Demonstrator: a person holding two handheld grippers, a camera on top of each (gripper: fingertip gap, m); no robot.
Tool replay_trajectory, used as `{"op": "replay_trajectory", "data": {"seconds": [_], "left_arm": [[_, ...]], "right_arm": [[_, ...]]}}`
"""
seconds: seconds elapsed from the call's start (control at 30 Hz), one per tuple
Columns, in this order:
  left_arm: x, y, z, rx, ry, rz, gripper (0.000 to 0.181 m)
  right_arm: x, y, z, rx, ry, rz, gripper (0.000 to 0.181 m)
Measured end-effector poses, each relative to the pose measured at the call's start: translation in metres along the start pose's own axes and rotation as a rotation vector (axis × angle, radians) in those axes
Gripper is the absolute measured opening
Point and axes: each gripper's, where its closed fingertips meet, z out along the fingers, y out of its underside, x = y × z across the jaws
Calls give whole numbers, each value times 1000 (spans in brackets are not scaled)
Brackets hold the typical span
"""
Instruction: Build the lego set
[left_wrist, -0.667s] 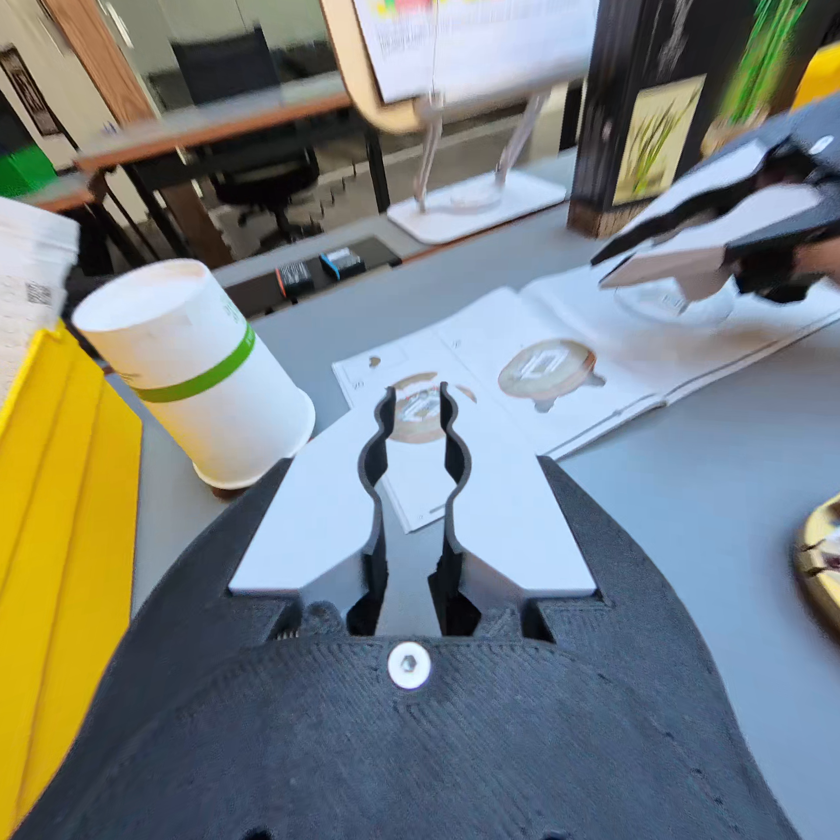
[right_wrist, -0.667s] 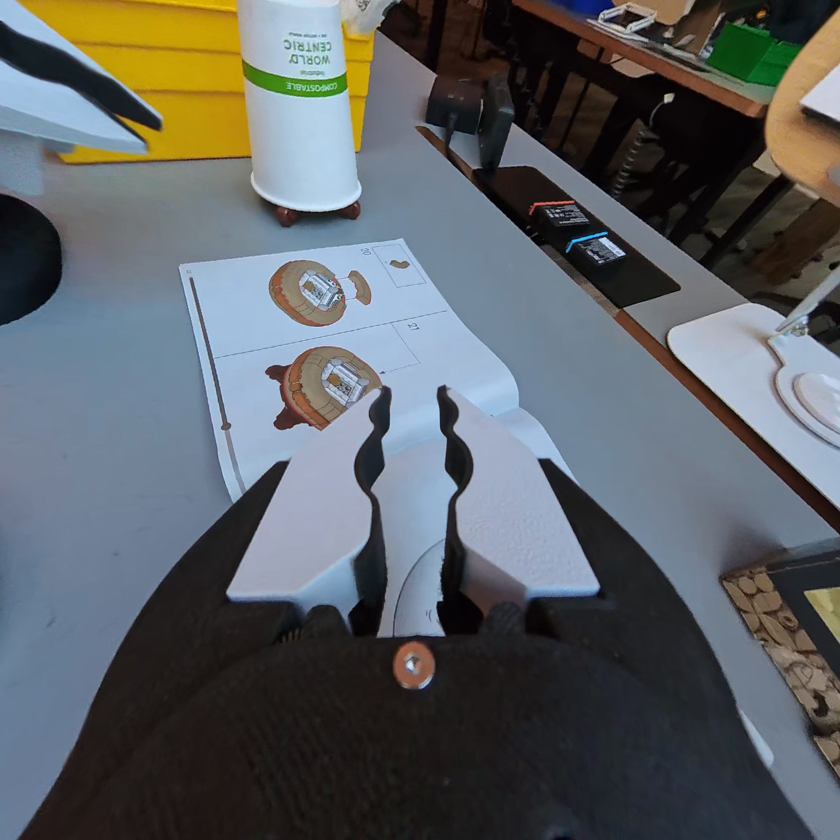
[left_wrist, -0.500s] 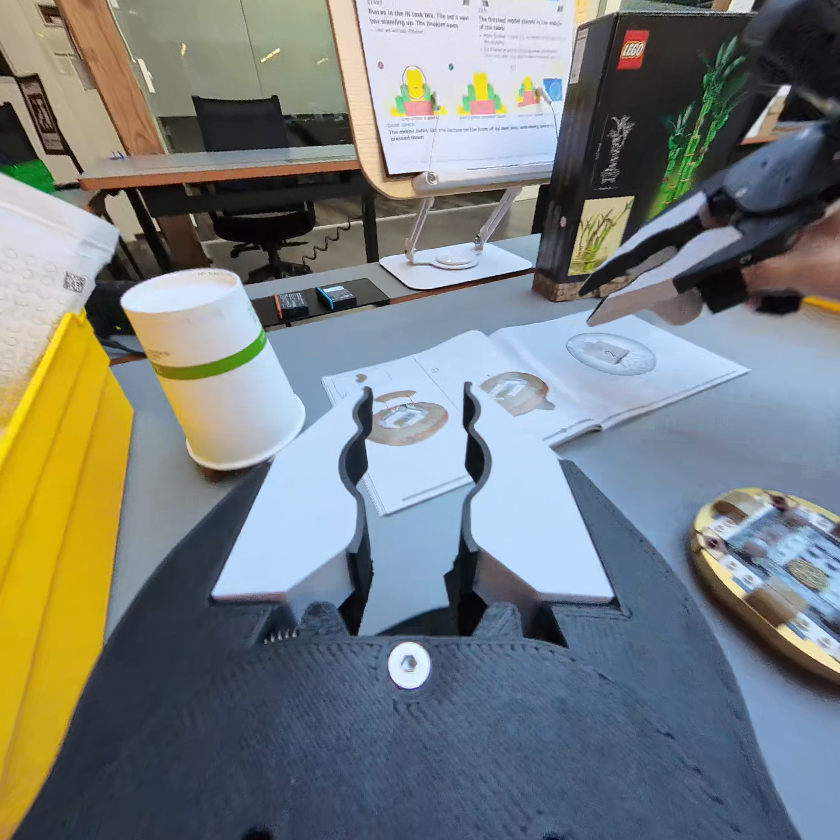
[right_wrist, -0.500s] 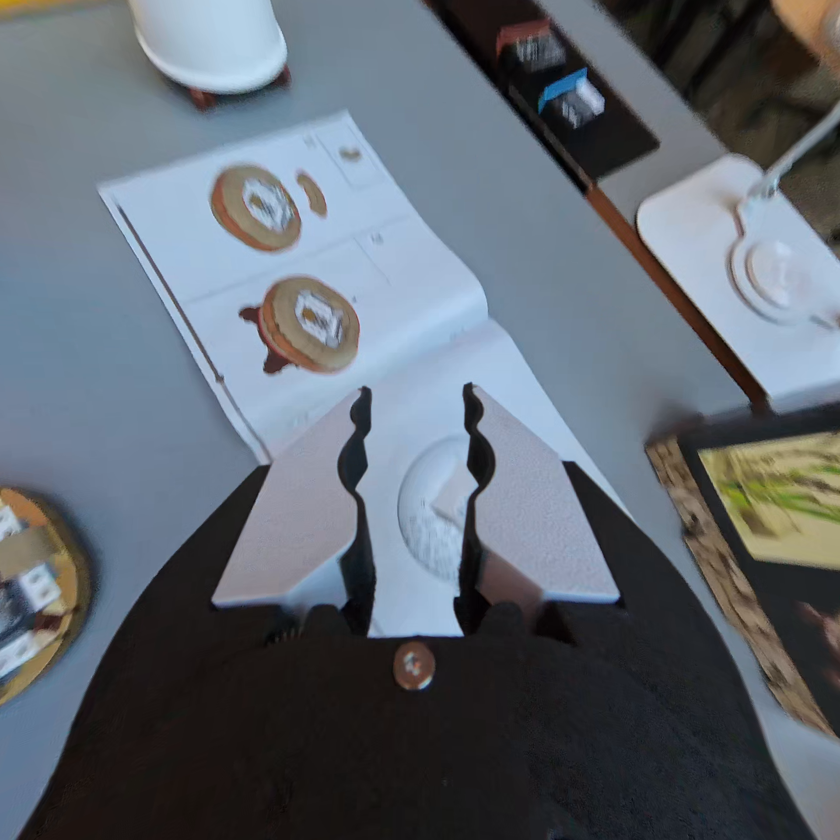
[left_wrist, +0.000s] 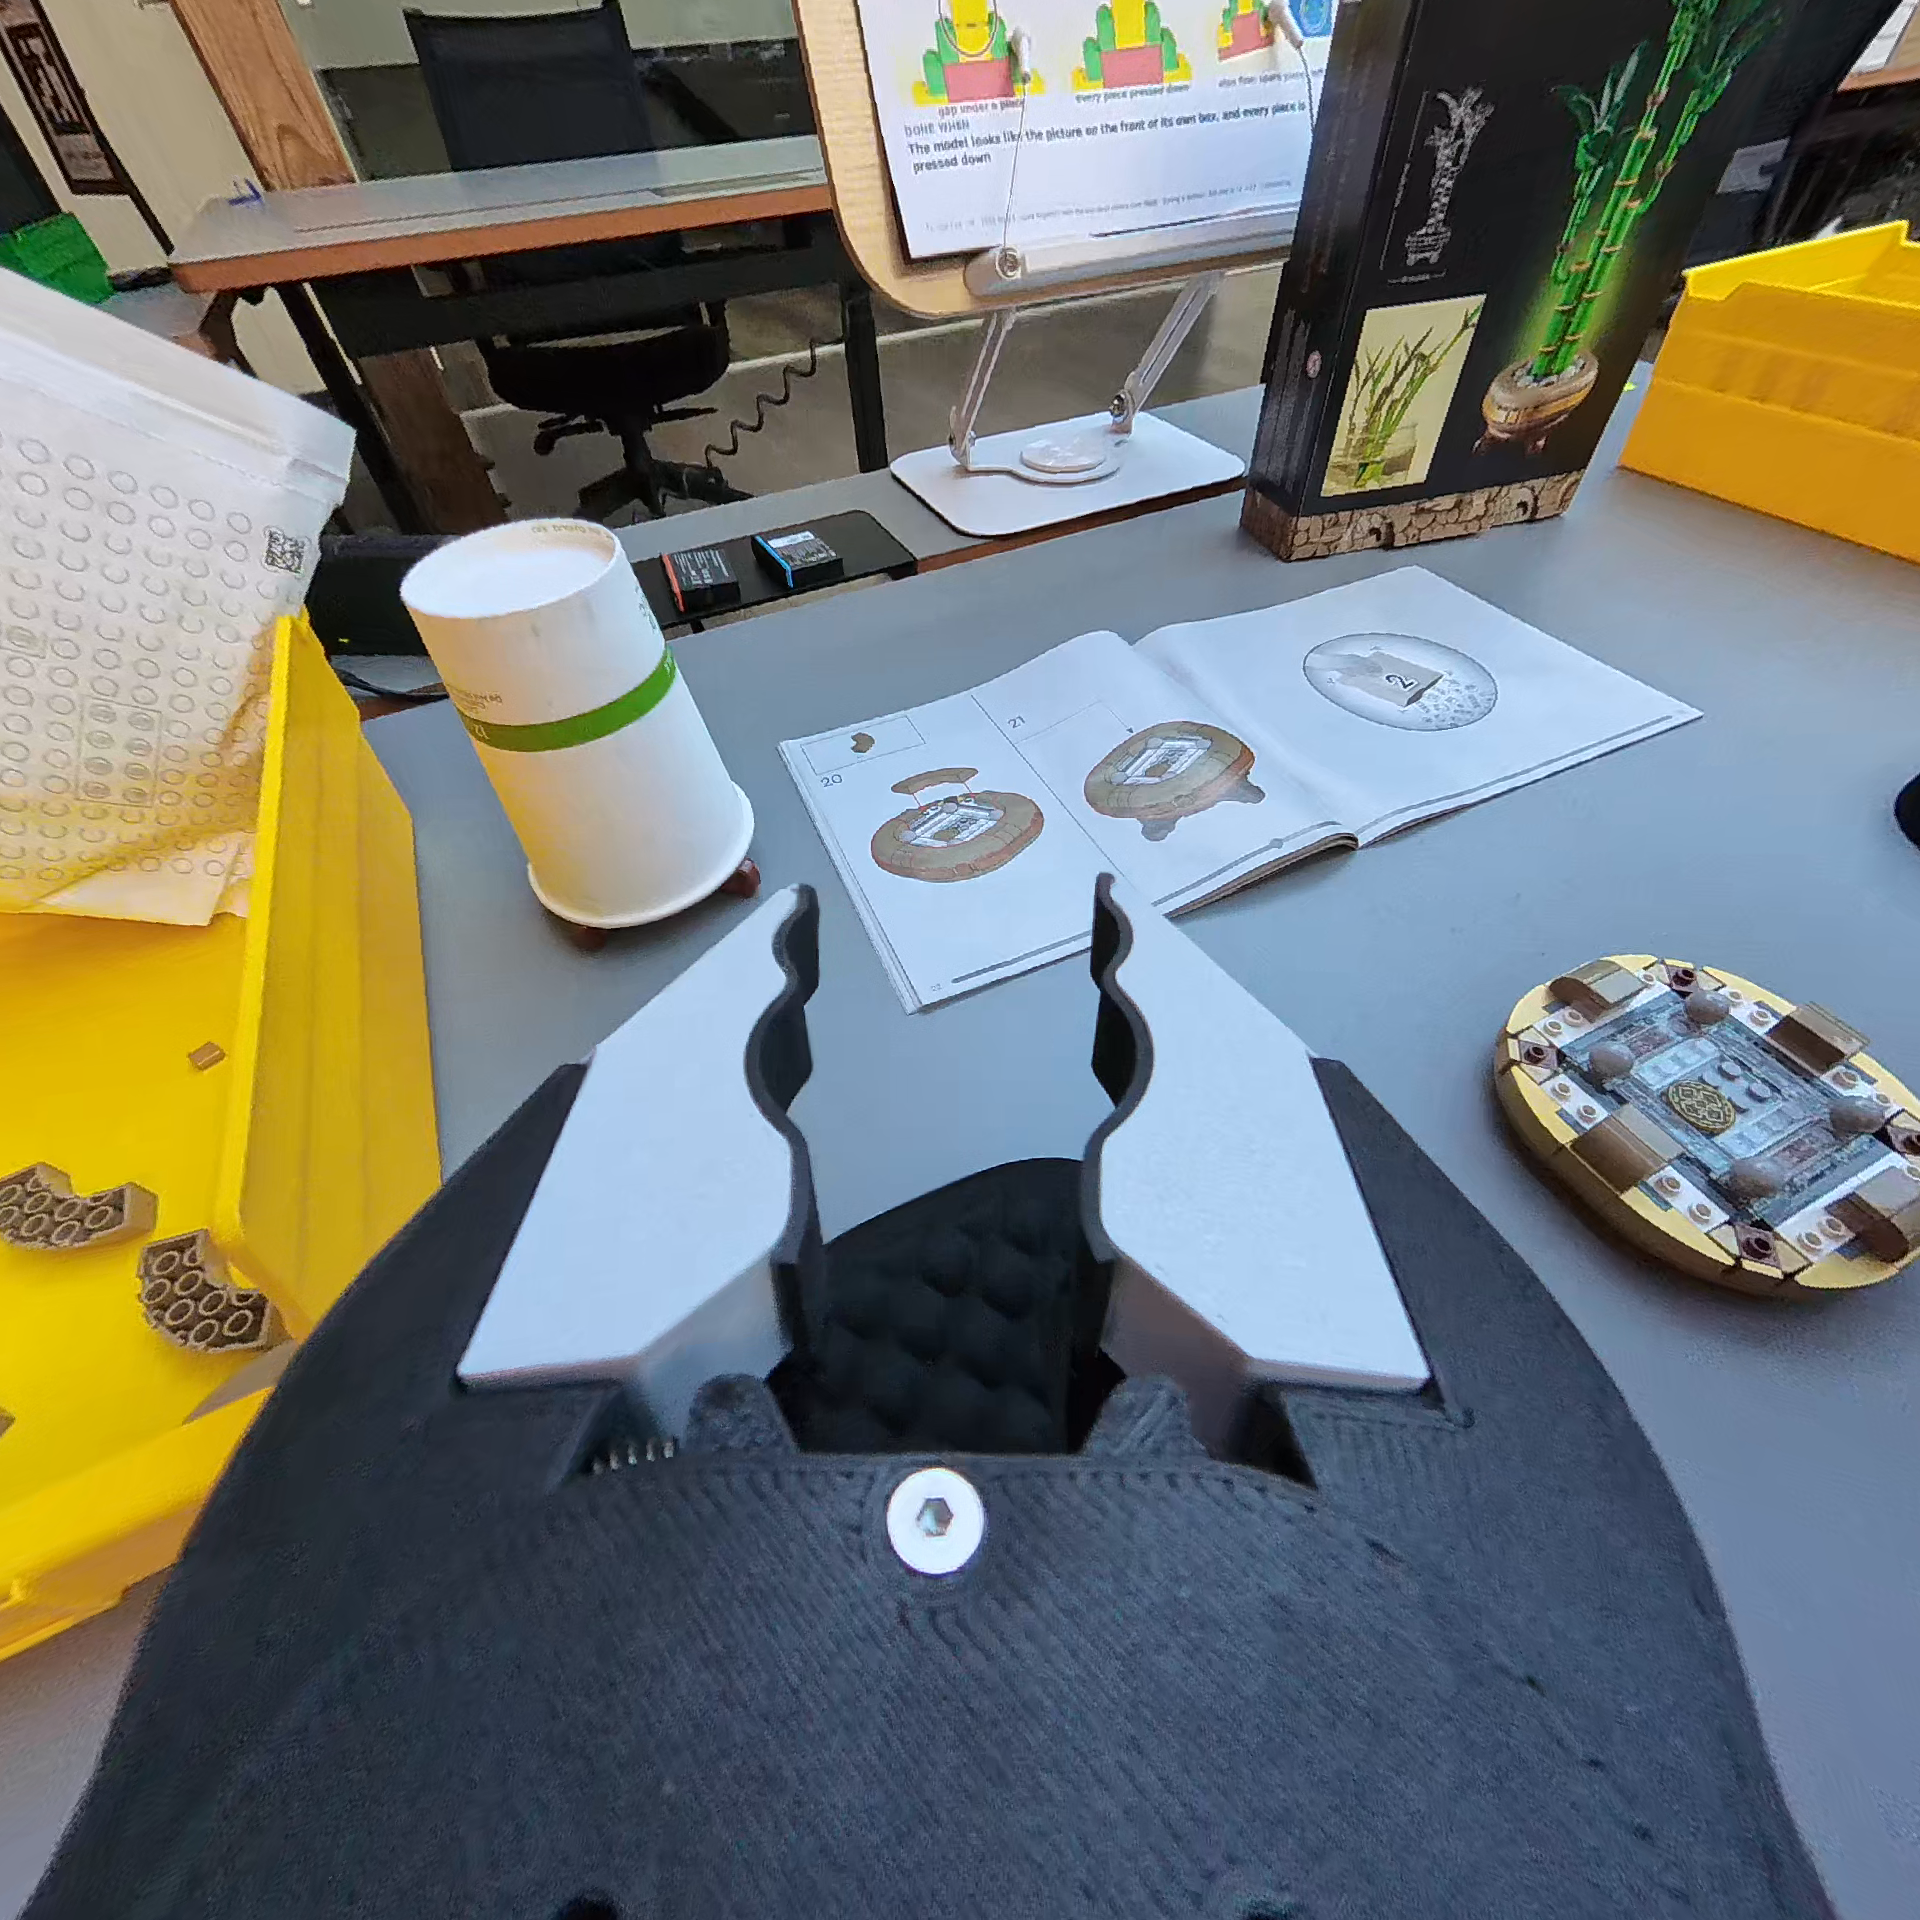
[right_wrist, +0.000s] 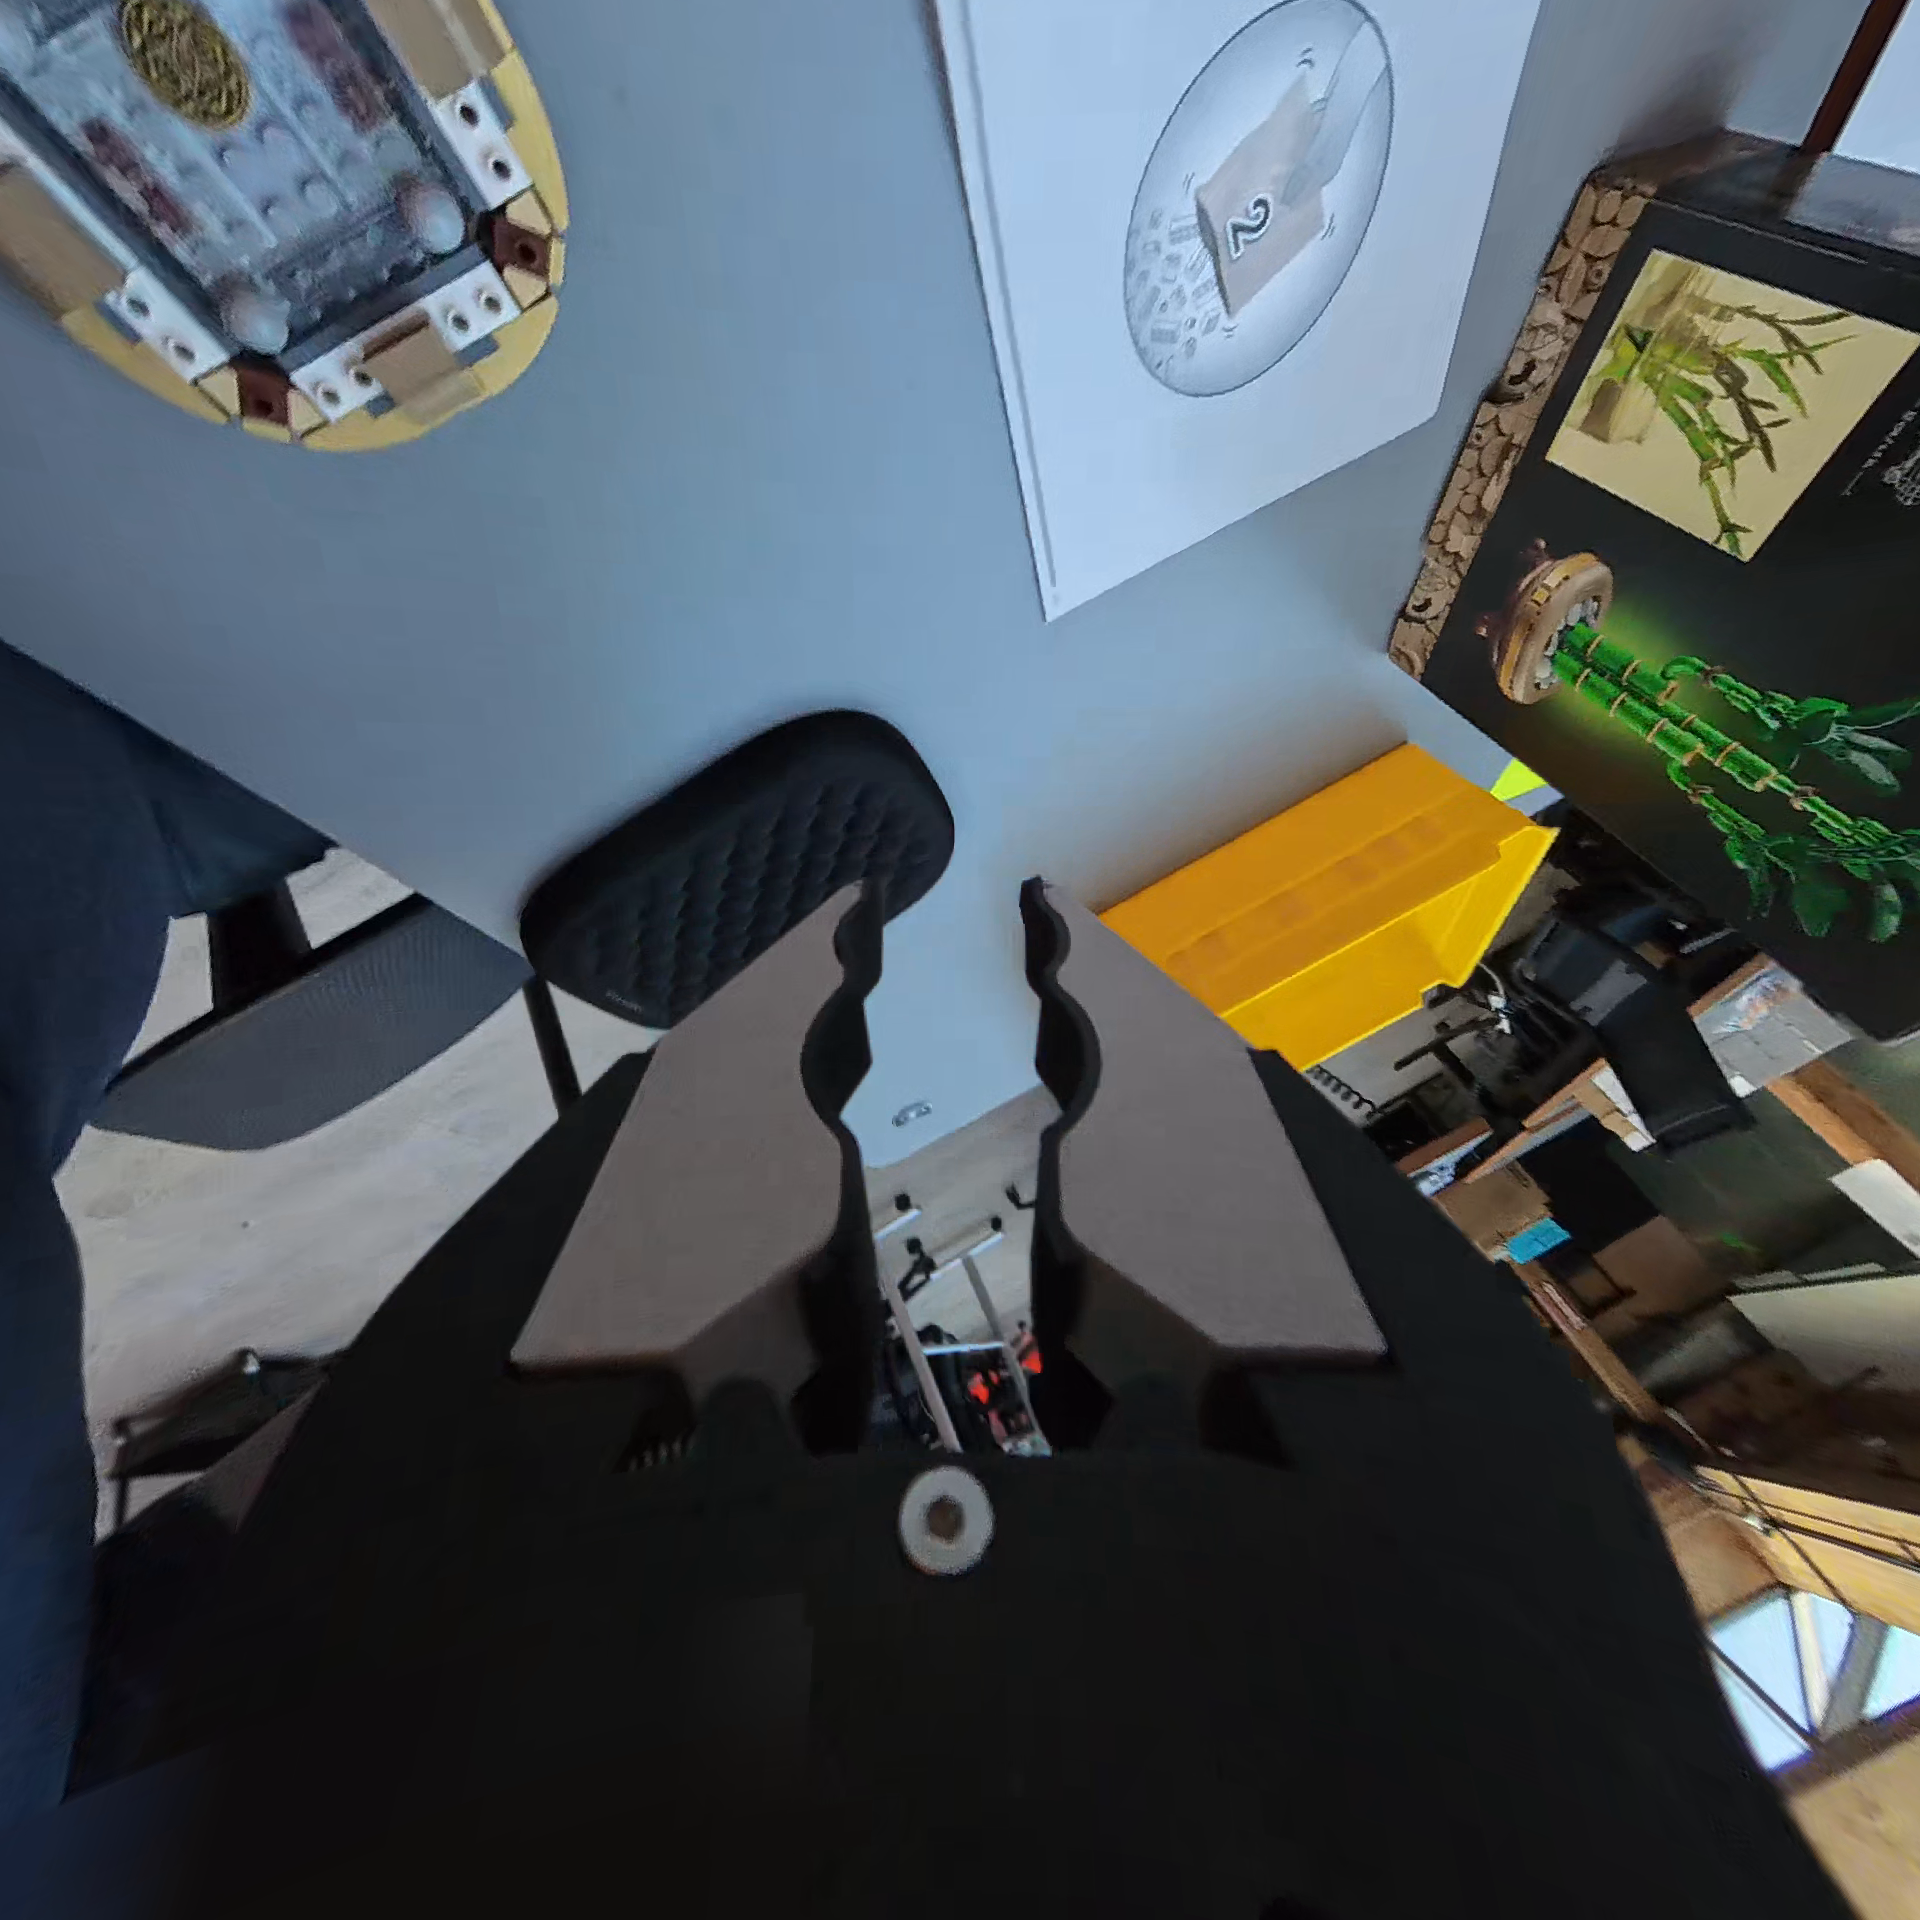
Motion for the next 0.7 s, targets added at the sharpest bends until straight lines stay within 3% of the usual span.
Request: {"op": "replay_trajectory", "data": {"seconds": [0.4, 0.6, 0.7], "left_arm": [[-16, 1, 0, -35, -13, -26, 59], [-22, 12, -9, -17, -12, -74, 59], [-21, 10, -17, 32, 12, -138, 58]], "right_arm": [[-6, 40, -29, -216, 47, -79, 28], [5, 17, -30, -187, 60, -94, 28], [23, -7, -16, -38, -24, -19, 28]]}}
